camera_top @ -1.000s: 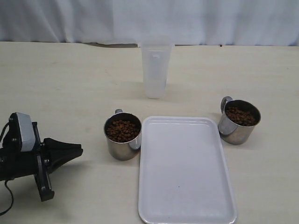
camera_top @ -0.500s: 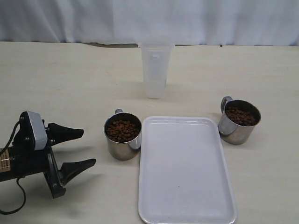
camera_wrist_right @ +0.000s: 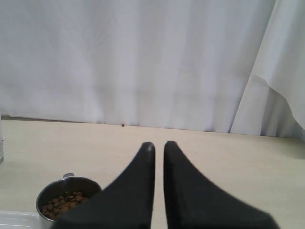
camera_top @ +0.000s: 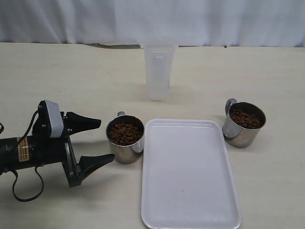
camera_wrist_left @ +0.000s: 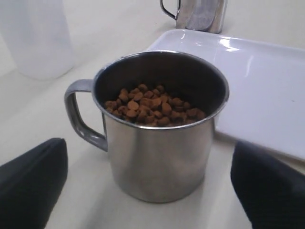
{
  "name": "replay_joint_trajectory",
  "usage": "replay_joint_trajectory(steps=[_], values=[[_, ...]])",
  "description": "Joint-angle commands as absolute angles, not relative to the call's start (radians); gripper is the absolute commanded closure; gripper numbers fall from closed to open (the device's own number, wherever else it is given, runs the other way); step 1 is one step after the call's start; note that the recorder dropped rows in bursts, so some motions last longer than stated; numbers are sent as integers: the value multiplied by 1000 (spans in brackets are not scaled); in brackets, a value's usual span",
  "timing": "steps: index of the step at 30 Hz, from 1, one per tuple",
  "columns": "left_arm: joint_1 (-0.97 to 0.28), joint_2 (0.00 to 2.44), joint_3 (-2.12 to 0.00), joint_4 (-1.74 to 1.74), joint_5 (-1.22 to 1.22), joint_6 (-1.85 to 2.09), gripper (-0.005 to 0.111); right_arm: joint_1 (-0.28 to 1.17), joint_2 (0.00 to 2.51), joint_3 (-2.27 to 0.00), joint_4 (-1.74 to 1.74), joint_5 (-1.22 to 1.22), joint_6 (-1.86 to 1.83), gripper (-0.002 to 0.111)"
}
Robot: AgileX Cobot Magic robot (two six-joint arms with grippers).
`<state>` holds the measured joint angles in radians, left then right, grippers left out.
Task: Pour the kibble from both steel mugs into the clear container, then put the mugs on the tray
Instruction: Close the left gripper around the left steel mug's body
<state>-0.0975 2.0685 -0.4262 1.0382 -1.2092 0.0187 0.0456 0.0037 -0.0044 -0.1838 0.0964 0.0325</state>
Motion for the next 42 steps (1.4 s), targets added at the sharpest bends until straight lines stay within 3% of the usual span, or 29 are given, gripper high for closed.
replay_joint_trajectory(steps=[1, 15, 22, 42], values=[[-106, 2131, -459, 1037, -1221, 0, 39, 49, 0, 0, -191, 102, 37, 103], [-108, 2175, -538, 1050, -1221, 20, 39, 49, 0, 0, -191, 102, 37, 103], [-187, 2176, -603, 1053, -1201, 17, 39, 49, 0, 0, -191, 102, 37, 103], [-186, 2308, -793, 1050, -1221, -105, 39, 49, 0, 0, -191, 102, 37, 103]])
